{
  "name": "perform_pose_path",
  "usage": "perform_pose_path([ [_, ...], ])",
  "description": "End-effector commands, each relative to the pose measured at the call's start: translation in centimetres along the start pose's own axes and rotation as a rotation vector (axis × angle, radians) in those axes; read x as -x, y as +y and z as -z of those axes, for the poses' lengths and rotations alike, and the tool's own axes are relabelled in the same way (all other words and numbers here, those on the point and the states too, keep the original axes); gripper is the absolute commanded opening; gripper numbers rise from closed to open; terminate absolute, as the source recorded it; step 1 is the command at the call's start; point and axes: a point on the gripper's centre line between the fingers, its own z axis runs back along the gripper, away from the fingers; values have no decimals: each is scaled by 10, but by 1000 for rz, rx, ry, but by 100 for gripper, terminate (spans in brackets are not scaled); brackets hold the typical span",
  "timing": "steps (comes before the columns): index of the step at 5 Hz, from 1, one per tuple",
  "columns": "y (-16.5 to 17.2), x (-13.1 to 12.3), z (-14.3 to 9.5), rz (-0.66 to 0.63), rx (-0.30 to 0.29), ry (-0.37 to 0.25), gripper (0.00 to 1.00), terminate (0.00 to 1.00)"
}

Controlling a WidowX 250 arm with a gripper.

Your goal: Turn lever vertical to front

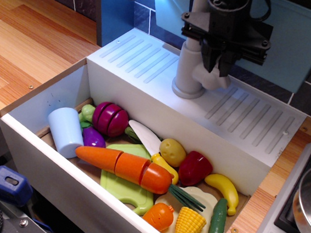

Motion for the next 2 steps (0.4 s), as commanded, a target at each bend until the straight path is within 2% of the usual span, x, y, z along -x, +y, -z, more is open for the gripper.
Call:
perform_pose_path([
  [1, -13, 20, 1, -37, 48, 1, 0, 0],
  [2, -12, 32, 7, -69, 61, 16, 0, 0],
])
